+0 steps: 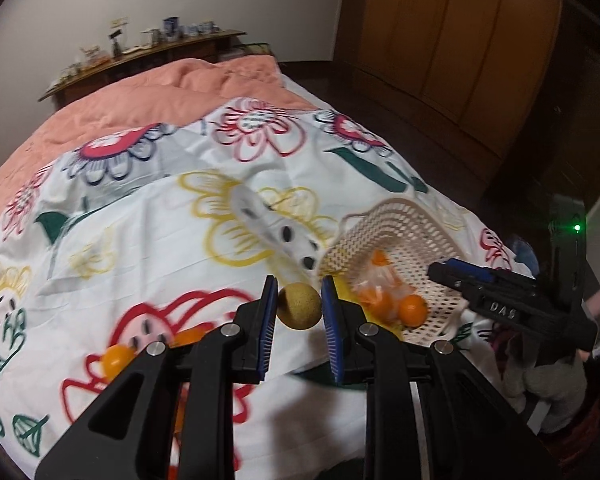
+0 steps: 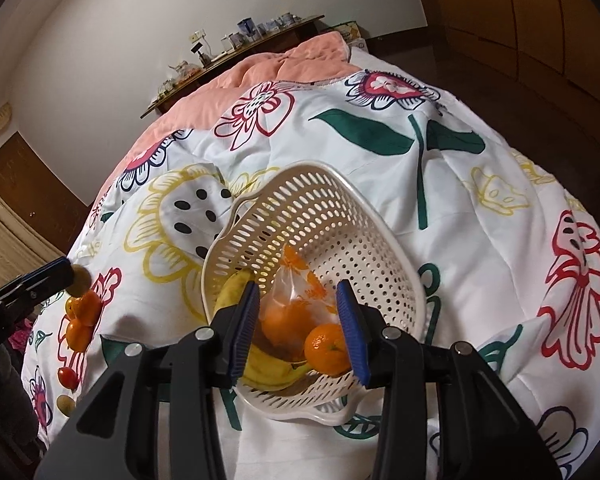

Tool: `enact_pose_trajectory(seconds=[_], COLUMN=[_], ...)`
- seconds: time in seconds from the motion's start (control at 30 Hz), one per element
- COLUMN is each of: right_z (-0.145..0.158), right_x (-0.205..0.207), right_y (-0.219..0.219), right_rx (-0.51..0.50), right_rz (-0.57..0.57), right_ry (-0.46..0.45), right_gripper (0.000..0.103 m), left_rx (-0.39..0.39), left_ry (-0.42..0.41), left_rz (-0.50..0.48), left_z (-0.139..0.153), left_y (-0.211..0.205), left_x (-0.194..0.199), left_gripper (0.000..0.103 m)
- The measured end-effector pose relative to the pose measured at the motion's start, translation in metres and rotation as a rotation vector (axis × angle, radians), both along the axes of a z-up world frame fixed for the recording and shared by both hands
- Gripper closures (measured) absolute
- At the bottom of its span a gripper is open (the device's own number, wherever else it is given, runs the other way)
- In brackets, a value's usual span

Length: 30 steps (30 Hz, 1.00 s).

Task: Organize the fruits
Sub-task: 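Carry the orange and lemon into the white basket and open both grippers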

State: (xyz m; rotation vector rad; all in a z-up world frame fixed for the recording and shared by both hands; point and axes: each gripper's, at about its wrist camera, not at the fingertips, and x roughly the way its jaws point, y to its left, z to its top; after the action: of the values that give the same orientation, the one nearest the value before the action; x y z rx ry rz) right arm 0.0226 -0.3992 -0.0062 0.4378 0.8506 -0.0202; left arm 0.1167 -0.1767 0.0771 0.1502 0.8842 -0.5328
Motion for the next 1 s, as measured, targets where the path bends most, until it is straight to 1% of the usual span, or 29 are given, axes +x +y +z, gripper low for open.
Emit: enact_pose_trajectory(seconds=[0.1,0.2,0.47,0.6,0.63,0.67,0.7,0.77,0.93,0.97,1.0], right_z=[0.003,0.005,-0.001,-0.003,-0.003,-0.004,-0.004,-0.004,-0.003,-0.002,-0.002], right_x=[-0.004,-0.007,-0.007,-0.008,-0.008,-0.008,-0.008,-0.008,-0.008,-0.007,-0.007], right_y=[-0.003,-0.010,-0.017,-0.019,-0.020,-0.020,-0.021,-0.022,-0.021,-0.020,-0.018], right_rx=[-0.018,-0.011,0.007,0.012,0.014,0.016,0.017,0.019,0.021,0.021,0.019], right_rz=[-0.011,-0.022,-0.032,-0.035,-0.036,-0.038,-0.040,-0.044,-0.045,-0.041,-0.037], right_ry=[-0.017,-0.030,-0.030,-0.029,-0.028,-0.028,-0.027,-0.028,-0.029,-0.029,-0.029], right_gripper=[0.061,0.061,0.056,0.056,0.055,0.054,0.051,0.051,0.051,0.051,0.051], left_rx=[0.003,0.008,0.026,0.030,0.030,0.030,0.032,0.033,0.033,0.033,0.032], left_ry=[0.018,0.038,0.065,0.054,0.053,0.054,0.054,0.056,0.050,0.045,0.040], left_rz=[-0.034,-0.072,-0.111,-0.118,-0.118,-0.117,-0.114,-0.109,-0.079,-0.074,-0.069], left_z=[-0.005,-0.012,-0.026,-0.029,-0.030,-0.031,-0.032,-0.032,-0.029,-0.027,-0.025], left_y=[-0.019,-0.041,-0.077,-0.087,-0.090,-0.091,-0.092,-0.092,-0.083,-0.081,-0.079], left_x=[0.002,0.005,0.015,0.018,0.019,0.020,0.022,0.023,0.026,0.025,0.025], left_gripper=[0.080,0.080,0.080,0.080,0.079,0.075,0.069,0.067,0.067,0.065,0.059])
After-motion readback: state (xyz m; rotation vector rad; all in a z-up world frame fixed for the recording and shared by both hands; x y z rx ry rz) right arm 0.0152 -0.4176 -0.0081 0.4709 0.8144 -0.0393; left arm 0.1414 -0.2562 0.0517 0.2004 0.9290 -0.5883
